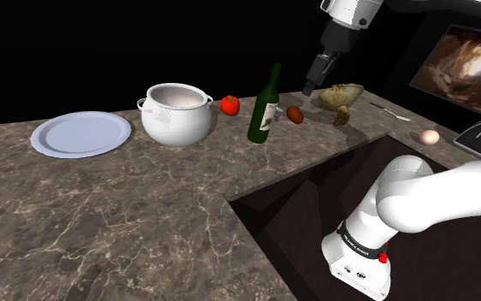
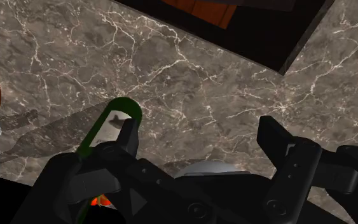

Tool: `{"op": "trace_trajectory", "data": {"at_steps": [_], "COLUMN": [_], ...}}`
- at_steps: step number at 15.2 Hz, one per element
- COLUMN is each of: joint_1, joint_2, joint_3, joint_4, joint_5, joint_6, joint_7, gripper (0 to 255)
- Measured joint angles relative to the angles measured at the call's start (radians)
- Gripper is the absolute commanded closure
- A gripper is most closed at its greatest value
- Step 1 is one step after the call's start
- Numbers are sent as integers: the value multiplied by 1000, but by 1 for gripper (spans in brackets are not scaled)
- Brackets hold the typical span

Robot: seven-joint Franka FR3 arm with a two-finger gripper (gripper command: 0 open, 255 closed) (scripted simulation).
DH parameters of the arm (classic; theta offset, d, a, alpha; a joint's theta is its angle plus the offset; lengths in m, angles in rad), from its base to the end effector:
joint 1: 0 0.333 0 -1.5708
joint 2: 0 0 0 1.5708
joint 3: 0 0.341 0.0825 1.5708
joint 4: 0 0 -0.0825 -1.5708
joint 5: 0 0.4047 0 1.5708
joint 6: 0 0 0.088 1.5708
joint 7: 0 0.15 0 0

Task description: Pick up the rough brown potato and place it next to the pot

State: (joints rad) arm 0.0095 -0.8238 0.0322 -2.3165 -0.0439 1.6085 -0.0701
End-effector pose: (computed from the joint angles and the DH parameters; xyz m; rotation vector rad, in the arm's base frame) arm 0.3075 0.0095 0.6004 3.0629 0.1563 0.1754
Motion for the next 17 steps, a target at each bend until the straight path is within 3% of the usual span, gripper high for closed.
{"op": "trace_trajectory", "data": {"at_steps": [8,17], "joint_1": [-56,-136], "joint_2": [111,350], "joint_3": [-60,-145], "joint_4": [-40,-14], "joint_5": [-73,-170], "joint_6": [126,312], "joint_7": [-26,-43], "gripper": [0,0]}}
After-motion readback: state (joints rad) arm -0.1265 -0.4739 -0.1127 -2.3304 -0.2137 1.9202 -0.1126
